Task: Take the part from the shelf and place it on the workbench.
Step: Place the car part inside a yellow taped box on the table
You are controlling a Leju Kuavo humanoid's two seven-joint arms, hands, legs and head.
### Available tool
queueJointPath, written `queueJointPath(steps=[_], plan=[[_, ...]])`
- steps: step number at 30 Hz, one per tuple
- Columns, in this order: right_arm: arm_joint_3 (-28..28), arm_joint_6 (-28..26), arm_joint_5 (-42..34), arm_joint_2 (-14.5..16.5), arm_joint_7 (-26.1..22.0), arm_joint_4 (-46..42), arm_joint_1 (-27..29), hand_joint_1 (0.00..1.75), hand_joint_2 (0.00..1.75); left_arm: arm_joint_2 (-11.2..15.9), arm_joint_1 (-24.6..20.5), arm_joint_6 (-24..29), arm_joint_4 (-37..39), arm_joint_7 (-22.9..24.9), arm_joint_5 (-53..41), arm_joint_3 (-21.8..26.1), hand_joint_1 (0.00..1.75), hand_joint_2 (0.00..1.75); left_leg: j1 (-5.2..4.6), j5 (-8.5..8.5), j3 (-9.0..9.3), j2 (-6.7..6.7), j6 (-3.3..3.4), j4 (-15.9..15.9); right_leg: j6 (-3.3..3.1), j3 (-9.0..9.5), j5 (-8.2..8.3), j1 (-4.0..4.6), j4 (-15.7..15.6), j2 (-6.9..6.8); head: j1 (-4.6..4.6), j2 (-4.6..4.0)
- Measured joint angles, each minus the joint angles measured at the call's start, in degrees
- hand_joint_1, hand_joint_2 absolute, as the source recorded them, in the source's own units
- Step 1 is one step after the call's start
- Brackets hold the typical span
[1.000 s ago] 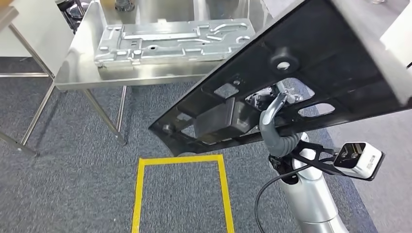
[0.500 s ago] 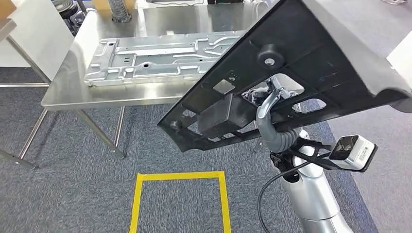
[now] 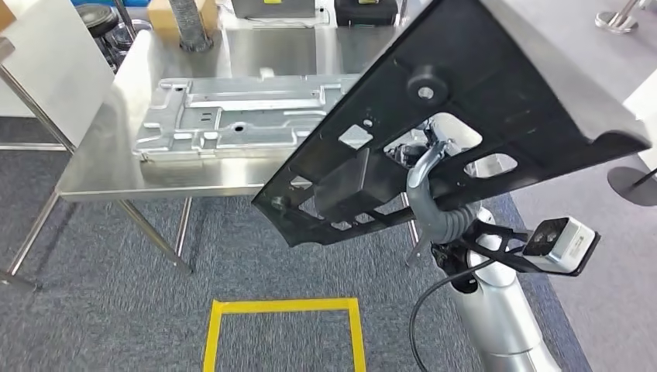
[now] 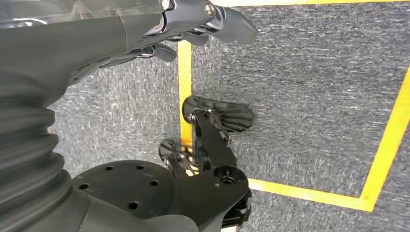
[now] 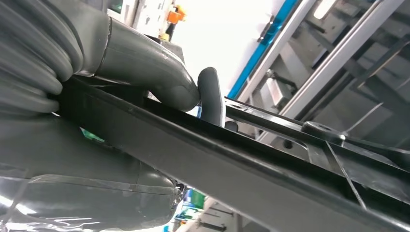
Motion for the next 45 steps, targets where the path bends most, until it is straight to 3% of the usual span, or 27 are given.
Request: queueJointPath(steps=[1, 2, 5, 7, 9, 11, 13, 15, 16, 17, 18, 20, 22, 25, 27, 28, 30, 32, 33, 34, 36, 37, 38, 40, 42, 45], plan=[[0.0, 0.0, 0.0, 0.0, 0.0, 0.0, 0.2, 1.75, 1.75, 0.0, 0.1, 0.0, 0.0, 0.0, 0.0, 0.0, 0.0, 1.75, -0.04, -0.36, 0.25, -0.02, 0.0, 0.0, -0.05, -1.76, -0.24, 0.01, 1.1, -0.02, -0.01, 0.0], [0.0, 0.0, 0.0, 0.0, 0.0, 0.0, 0.4, 1.75, 1.75, 0.0, 0.2, 0.0, 0.0, 0.0, 0.0, 0.0, 0.0, 1.75, -0.08, -0.74, 0.65, -0.03, -0.04, 0.0, -0.24, -2.59, 0.83, 0.03, 0.4, -0.04, -0.01, 0.0], [0.0, 0.0, 0.0, 0.0, 0.0, 0.0, 0.5, 1.75, 1.75, -0.1, 0.4, 0.0, 0.0, 0.0, 0.0, 0.0, 0.0, 1.75, -0.2, -2.06, 2.31, -0.05, -0.37, 0.0, -1.3, -1.23, 8.96, 0.43, -9.7, -0.13, -0.08, -0.01], [0.0, 0.0, 0.1, 0.0, 0.0, -0.1, 0.5, 1.75, 1.75, -0.2, 0.2, 0.0, 0.0, -0.1, 0.0, 0.0, 0.0, 1.75, -0.22, -2.6, 2.93, -0.14, -0.96, -0.3, -2.01, -0.62, 11.5, 0.87, -13.6, -0.23, -0.2, -0.01], [0.0, 0.0, 0.2, 0.0, -0.2, -0.4, 0.5, 1.75, 1.75, -0.3, 0.1, 0.2, 0.0, -0.1, 0.1, 0.1, 0.0, 1.75, -0.33, -2.43, 3.3, -0.19, -1.78, -0.3, -2.62, -0.22, 11.53, 0.91, -14.4, -0.25, -0.27, 0.0], [0.0, -0.1, 0.2, 0.0, -0.6, -1.0, 0.4, 1.75, 1.75, -0.3, 0.1, 0.4, 0.0, -0.2, 0.2, 0.1, 0.0, 1.75, -0.47, -2.42, 2.46, 0.02, -2.34, 2.3, -3.19, 0.97, 11.53, 0.5, -15.1, -0.29, -0.43, 0.0], [-0.1, -0.2, 0.1, 0.1, -1.1, -1.7, 0.3, 1.75, 1.75, -0.3, 0.1, 0.5, 0.0, -0.3, 0.3, 0.3, 0.0, 1.75, -0.36, -3.79, -0.95, 0.23, -2.79, 8.3, -3.57, 2.19, 11.01, 0.21, -15.5, -0.42, -0.83, 0.0], [-0.2, -0.4, 0.0, 0.1, -1.4, -2.4, 0.1, 1.75, 1.75, -0.3, 0.2, 0.5, 0.0, -0.3, 0.5, 0.4, 0.0, 1.75, -0.17, -6.61, -5.42, 0.25, -3.15, 14.5, -3.69, 3.09, 10.15, 0.2, -15.6, -0.44, -1.14, 0.0], [-0.2, -0.4, 0.0, 0.2, -1.4, -2.7, 0.2, 1.75, 1.75, -0.3, 0.3, 0.5, 0.0, -0.3, 0.6, 0.4, 0.0, 1.75, -0.1, -7.58, -7.01, 0.26, -3.17, 15.9, -3.66, 3.61, 9.67, 0.2, -15.6, -0.39, -1.17, -0.01], [-0.2, -0.5, 0.0, 0.2, -1.4, -2.9, 0.2, 1.75, 1.75, -0.3, 0.5, 0.6, 0.0, -0.3, 0.7, 0.5, 0.0, 1.75, -0.05, -7.53, -7.75, 0.26, -3.06, 15.6, -3.6, 4.25, 9.15, 0.2, -15.6, -0.34, -1.24, -0.01], [-0.2, -0.5, 0.0, 0.2, -1.4, -3.1, 0.2, 1.75, 1.75, -0.3, 0.6, 0.6, 0.0, -0.3, 0.7, 0.6, 0.0, 1.75, -0.02, -6.17, -7.56, 0.27, -2.93, 13.3, -3.51, 4.99, 8.58, 0.19, -15.6, -0.29, -1.29, -0.01], [-0.3, -0.6, 0.0, 0.2, -1.5, -3.3, 0.2, 1.75, 1.75, -0.3, 0.7, 0.6, 0.0, -0.3, 0.7, 0.8, 0.0, 1.75, -0.06, -0.51, -5.69, 0.31, -2.64, 5.6, -3.18, 6.57, 7.32, 0.23, -15.6, -0.28, -1.31, 0.0], [-0.5, -0.7, -0.1, 0.2, -1.6, -3.6, 0.2, 1.75, 1.75, -0.3, 0.8, 0.6, 0.0, -0.3, 0.7, 1.1, 0.0, 1.75, -0.35, 2.81, -4.39, 0.36, -2.15, 0.8, -2.55, 7.44, 6.21, 0.32, -15.6, -0.25, -1.35, 0.0], [-1.1, -0.7, -0.1, 0.2, -1.6, -4.2, -0.1, 1.75, 1.75, -0.3, 0.7, 0.6, 0.0, -0.3, 0.8, 1.4, 0.0, 1.75, -0.52, 2.59, -3.38, 0.3, -1.0, -0.1, -1.51, 7.92, 5.82, 0.31, -14.9, -0.2, -1.38, 0.0], [-1.4, -0.7, -0.2, 0.3, -1.5, -4.6, -0.6, 1.75, 1.75, -0.3, 0.7, 0.6, 0.0, -0.3, 0.8, 1.4, 0.0, 1.75, -0.38, 2.1, -2.18, 0.22, -0.39, -0.6, -1.04, 6.09, 6.22, 0.19, -11.0, -0.23, -1.31, 0.0], [-1.5, -0.7, -0.2, 0.3, -1.4, -4.7, -0.9, 1.75, 1.75, -0.3, 0.6, 0.6, 0.0, -0.3, 0.8, 1.5, 0.0, 1.75, -0.33, 1.74, -1.58, 0.2, -0.18, -0.8, -0.79, 3.87, 5.87, 0.11, -7.6, -0.24, -1.29, 0.0], [-1.6, -0.7, -0.2, 0.3, -1.3, -4.7, -1.0, 1.75, 1.75, -0.2, 0.5, 0.6, 0.0, -0.4, 0.9, 1.6, 0.0, 1.75, -0.36, 0.73, -0.54, 0.13, 0.06, -0.8, -0.37, -1.55, 3.18, 0.05, -0.7, -0.25, -1.26, 0.0], [-1.8, -0.7, -0.1, 0.3, -1.4, -4.7, -0.9, 1.75, 1.75, -0.2, 0.5, 0.6, 0.0, -0.4, 0.9, 1.7, 0.0, 1.75, -0.39, -0.53, 0.9, -0.04, 0.07, -0.8, -0.29, -5.14, 0.63, 0.04, 1.3, -0.25, -1.25, 0.0], [-1.9, -0.9, 0.0, 0.3, -1.6, -4.8, -0.8, 1.75, 1.75, -0.2, 0.6, 0.6, 0.0, -0.4, 0.9, 1.8, 0.0, 1.75, -0.41, -1.23, 1.81, -0.13, 0.02, -0.8, -0.42, -5.63, 1.09, 0.06, -0.2, -0.26, -1.25, 0.0], [-2.2, -1.3, 0.4, 0.3, -2.0, -5.0, -0.7, 1.75, 1.75, -0.3, 0.6, 0.6, 0.0, -0.4, 0.9, 1.8, 0.0, 1.75, -0.44, -1.96, 2.8, -0.2, -0.07, -0.9, -0.68, -5.43, 3.22, 0.13, -3.3, -0.26, -1.24, 0.0], [-3.0, -3.0, 1.6, 0.3, -2.7, -5.5, -0.6, 1.75, 1.75, -0.4, 0.8, 0.6, 0.1, -0.5, 0.9, 1.9, 0.0, 1.75, -0.54, -3.33, 4.26, -0.34, -0.39, -0.9, -1.52, -4.57, 10.73, 0.49, -10.5, -0.33, -1.26, 0.0], [-3.6, -4.5, 2.7, 0.3, -2.9, -6.0, -0.6, 1.75, 1.75, -0.4, 0.8, 0.7, 0.1, -0.6, 0.9, 2.0, 0.0, 1.75, -0.6, -3.83, 4.67, -0.41, -0.65, -1.0, -1.91, -4.28, 13.62, 0.68, -12.9, -0.34, -1.26, -0.01], [-4.4, -6.2, 4.2, 0.3, -2.9, -6.5, -0.8, 1.75, 1.75, -0.5, 0.7, 0.7, 0.2, -0.7, 0.9, 2.1, 0.0, 1.75, -0.65, -4.13, 4.97, -0.48, -0.93, -1.1, -2.25, -4.18, 15.29, 0.83, -14.2, -0.31, -1.29, -0.01], [-6.5, -10.2, 9.0, 0.3, -2.2, -7.6, -1.6, 1.75, 1.75, -0.4, 0.6, 0.8, 0.2, -0.9, 0.8, 2.5, 0.0, 1.75, -0.75, -4.04, 5.27, -0.52, -1.56, -0.9, -2.77, -3.45, 15.08, 0.67, -14.8, -0.17, -1.31, -0.01], [-8.7, -14.3, 14.9, 0.2, -1.0, -8.2, -3.0, 1.75, 1.75, -0.3, 0.6, 0.8, 0.2, -1.1, 0.7, 2.7, 0.0, 1.75, -0.76, -3.77, 4.24, -0.35, -2.08, 2.1, -3.33, -1.81, 14.49, 0.33, -15.6, -0.18, -1.5, 0.0], [-10.9, -19.5, 23.4, -0.3, 1.0, -7.8, -4.9, 1.75, 1.75, -0.2, 0.4, 1.0, 0.2, -1.1, 0.4, 2.8, 0.0, 1.75, -0.35, -6.43, -1.81, -0.04, -2.96, 11.6, -3.77, 0.21, 13.33, 0.18, -16.1, -0.28, -1.83, 0.0]])
